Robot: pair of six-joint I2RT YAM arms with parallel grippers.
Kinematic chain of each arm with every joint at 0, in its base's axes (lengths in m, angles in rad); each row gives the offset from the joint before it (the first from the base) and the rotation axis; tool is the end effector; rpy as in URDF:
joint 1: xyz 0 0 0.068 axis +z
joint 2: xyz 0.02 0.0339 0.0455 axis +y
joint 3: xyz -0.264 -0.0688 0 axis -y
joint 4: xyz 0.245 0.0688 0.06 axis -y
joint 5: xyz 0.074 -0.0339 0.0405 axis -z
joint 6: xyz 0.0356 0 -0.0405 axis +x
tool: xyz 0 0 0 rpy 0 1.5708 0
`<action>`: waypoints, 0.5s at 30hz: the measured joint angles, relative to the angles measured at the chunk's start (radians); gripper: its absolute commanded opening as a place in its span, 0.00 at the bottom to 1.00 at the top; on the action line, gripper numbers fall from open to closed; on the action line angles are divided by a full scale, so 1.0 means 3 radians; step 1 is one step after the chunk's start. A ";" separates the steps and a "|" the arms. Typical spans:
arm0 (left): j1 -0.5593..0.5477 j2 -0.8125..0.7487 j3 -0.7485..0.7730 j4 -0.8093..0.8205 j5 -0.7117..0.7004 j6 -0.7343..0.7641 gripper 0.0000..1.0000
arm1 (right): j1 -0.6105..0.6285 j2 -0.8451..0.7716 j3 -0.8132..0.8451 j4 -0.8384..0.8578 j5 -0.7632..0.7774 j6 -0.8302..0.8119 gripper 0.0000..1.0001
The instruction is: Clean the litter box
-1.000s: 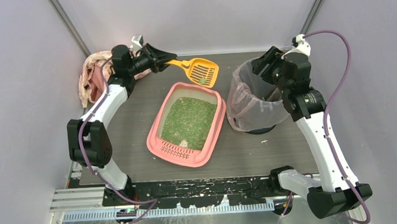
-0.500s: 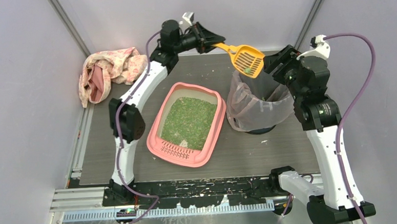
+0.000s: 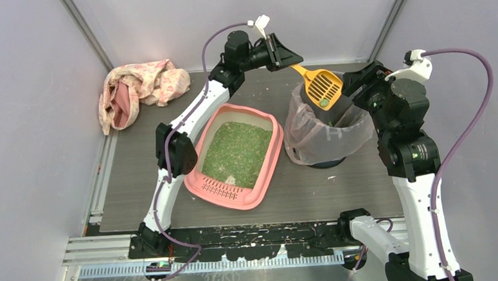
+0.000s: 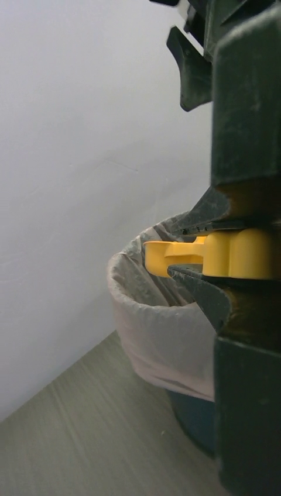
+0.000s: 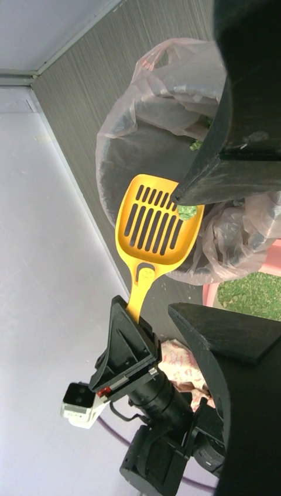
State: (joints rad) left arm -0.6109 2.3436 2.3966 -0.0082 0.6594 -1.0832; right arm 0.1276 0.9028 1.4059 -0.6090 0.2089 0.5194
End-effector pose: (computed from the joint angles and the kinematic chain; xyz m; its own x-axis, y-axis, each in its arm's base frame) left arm 0.4362 -0.3321 0.3800 -0.8262 -0.2738 -0.4923 0.4797 0.1161 -0.8697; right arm 0.1501 0.0118 0.4799 -0.0513 0.4830 -0.8741 0.1215 0.8718 0.4745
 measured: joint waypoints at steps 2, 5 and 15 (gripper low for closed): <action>-0.0020 0.0013 0.0003 0.0120 0.0006 0.0207 0.00 | 0.0000 -0.0005 0.0000 -0.0014 0.0013 -0.0022 0.67; -0.0050 0.0066 0.0158 0.0259 0.0092 0.0437 0.00 | 0.0000 0.0001 0.0000 -0.0033 0.0014 -0.0056 0.67; -0.0167 0.0051 0.0614 0.0337 0.0575 0.1405 0.00 | 0.0014 0.0043 0.0010 -0.0170 0.0066 -0.0228 0.67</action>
State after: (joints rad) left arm -0.6609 2.3589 2.5809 0.0929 0.8318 -0.6617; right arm 0.1318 0.9157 1.4090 -0.6601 0.2287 0.4511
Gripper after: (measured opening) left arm 0.215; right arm 0.669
